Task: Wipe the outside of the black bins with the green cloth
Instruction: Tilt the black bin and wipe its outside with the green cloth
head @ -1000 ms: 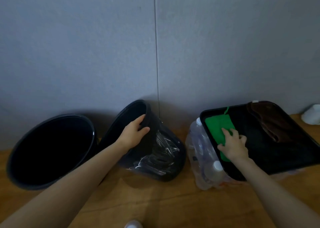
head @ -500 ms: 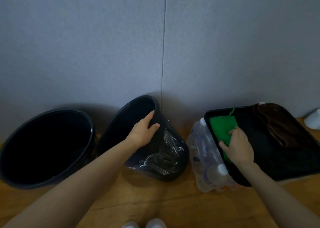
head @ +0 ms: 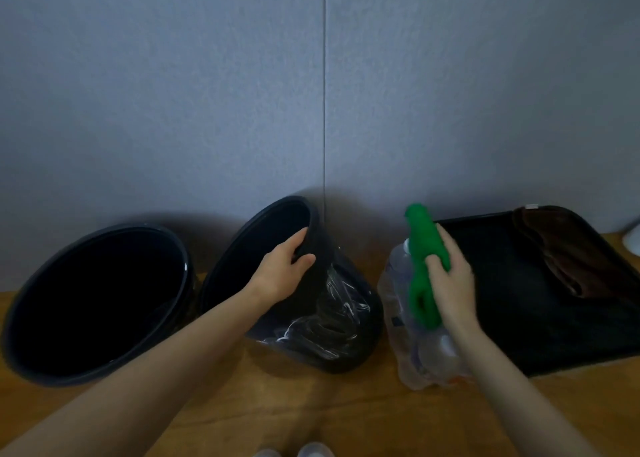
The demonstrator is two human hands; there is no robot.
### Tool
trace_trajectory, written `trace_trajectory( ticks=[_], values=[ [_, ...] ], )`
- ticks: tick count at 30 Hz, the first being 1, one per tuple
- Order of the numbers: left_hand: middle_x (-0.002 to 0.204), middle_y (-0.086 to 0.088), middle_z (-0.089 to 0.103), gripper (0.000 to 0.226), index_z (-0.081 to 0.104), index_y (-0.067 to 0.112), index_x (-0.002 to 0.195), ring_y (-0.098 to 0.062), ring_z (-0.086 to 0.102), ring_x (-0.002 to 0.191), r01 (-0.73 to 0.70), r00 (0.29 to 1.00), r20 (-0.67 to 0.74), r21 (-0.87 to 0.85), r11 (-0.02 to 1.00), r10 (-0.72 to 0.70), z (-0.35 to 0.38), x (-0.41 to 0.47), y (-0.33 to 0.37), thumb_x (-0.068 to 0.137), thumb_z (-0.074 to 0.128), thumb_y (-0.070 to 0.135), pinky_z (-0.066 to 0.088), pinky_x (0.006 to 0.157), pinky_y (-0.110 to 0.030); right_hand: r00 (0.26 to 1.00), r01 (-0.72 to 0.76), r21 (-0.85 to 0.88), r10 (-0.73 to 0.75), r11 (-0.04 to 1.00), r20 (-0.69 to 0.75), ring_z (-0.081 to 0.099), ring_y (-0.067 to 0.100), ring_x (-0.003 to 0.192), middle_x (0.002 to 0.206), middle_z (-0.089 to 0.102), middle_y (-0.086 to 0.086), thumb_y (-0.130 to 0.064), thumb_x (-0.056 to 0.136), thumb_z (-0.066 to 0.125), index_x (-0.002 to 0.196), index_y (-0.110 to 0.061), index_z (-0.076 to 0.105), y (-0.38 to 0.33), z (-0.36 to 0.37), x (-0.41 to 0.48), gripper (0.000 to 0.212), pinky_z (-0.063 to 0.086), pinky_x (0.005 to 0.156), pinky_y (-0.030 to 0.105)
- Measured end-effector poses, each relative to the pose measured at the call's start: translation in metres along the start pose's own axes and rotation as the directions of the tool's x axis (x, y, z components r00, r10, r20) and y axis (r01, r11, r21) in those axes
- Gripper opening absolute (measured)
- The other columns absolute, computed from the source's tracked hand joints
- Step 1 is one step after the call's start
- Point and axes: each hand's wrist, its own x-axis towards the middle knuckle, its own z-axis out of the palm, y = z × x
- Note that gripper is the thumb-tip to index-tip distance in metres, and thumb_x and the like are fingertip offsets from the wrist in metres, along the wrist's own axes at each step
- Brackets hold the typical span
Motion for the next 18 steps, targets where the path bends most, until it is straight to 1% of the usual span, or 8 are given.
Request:
trace_trajectory(
  ticks=[2,4,5,7,10,13,15,18],
  values=[
    [0.139,-0.005,0.048,0.054,0.026,0.026,0.145,-0.025,0.048,0.126,0.004,1.000,-0.026,-0.017,1.000,-0.005,-0.003,0.000,-0.004,0.096,0.045,0.014,0.043,0.103,-0.046,0.998,-0.002,0.068,-0.003,0.998,0.061,0.048,0.010,0.118,0.135,0.045,-0.006,0.001,0.089,0.046,0.140,-0.029,0.037,-0.007,0.034,-0.022,0.060,0.042,0.103,0.037],
    [0.139,0.004,0.046,0.053,0.027,0.026,0.145,-0.020,0.043,0.129,-0.009,0.999,-0.052,-0.016,1.000,0.008,-0.004,0.001,-0.008,0.096,0.045,0.014,0.036,0.110,-0.039,0.983,-0.007,0.075,-0.007,0.997,0.181,0.049,0.006,0.112,0.136,0.040,-0.006,-0.004,0.091,0.047,0.139,-0.041,0.027,-0.015,0.071,-0.049,0.063,0.048,0.091,0.027],
    [0.136,0.009,0.045,0.053,0.028,0.025,0.145,-0.017,0.043,0.129,-0.016,0.998,-0.060,-0.017,1.000,0.015,-0.004,0.002,-0.010,0.096,0.045,0.014,0.033,0.110,-0.034,0.970,0.026,0.047,-0.036,0.999,0.239,0.046,0.005,0.113,0.135,0.037,-0.006,-0.009,0.091,0.047,0.136,-0.046,0.024,-0.018,0.088,-0.061,0.063,0.047,0.087,0.021],
    [0.137,0.006,0.047,0.052,0.029,0.024,0.145,-0.015,0.046,0.127,-0.019,0.997,-0.072,-0.040,0.999,0.016,-0.003,0.003,-0.011,0.096,0.045,0.014,0.037,0.107,-0.033,0.956,0.143,-0.077,-0.118,0.987,0.269,0.030,0.005,0.125,0.139,0.032,-0.006,-0.025,0.091,0.046,0.135,-0.050,0.019,-0.020,0.114,-0.078,0.057,0.034,0.094,0.014],
    [0.139,0.000,0.049,0.053,0.026,0.025,0.146,-0.016,0.049,0.124,-0.005,0.996,-0.084,-0.049,0.999,0.001,-0.001,0.006,-0.011,0.097,0.044,0.017,0.042,0.105,-0.036,0.968,0.219,-0.287,-0.169,0.933,0.187,0.016,0.015,0.139,0.151,0.026,-0.003,-0.050,0.084,0.029,0.143,-0.043,0.016,-0.014,0.133,-0.083,0.060,0.015,0.106,0.033],
    [0.143,-0.002,0.046,0.054,0.026,0.024,0.147,-0.018,0.046,0.129,-0.020,0.997,-0.073,-0.033,0.999,0.017,0.000,0.013,-0.011,0.096,0.046,0.020,0.039,0.108,-0.042,0.968,0.229,-0.336,-0.178,0.913,0.177,0.004,0.012,0.141,0.156,0.015,-0.005,-0.051,0.086,0.021,0.144,-0.039,0.012,-0.001,0.137,-0.075,0.060,0.007,0.107,0.037],
    [0.144,-0.003,0.045,0.054,0.027,0.025,0.146,-0.020,0.045,0.130,-0.002,0.996,-0.092,-0.047,0.999,-0.002,-0.003,0.013,-0.011,0.096,0.046,0.019,0.038,0.109,-0.044,0.973,0.192,-0.326,-0.137,0.926,0.186,0.008,0.013,0.143,0.156,0.017,-0.004,-0.048,0.088,0.020,0.145,-0.036,0.016,0.017,0.135,-0.066,0.059,0.007,0.113,0.040],
    [0.139,-0.002,0.051,0.052,0.030,0.027,0.145,-0.019,0.049,0.125,0.008,0.994,-0.111,-0.090,0.996,-0.018,-0.010,0.011,-0.014,0.097,0.044,0.014,0.040,0.107,-0.044,0.989,-0.030,-0.259,0.067,0.965,0.135,0.020,0.023,0.142,0.154,0.024,0.002,-0.037,0.092,0.030,0.144,-0.028,0.027,0.050,0.124,-0.046,0.053,0.020,0.115,0.050]
  ],
)
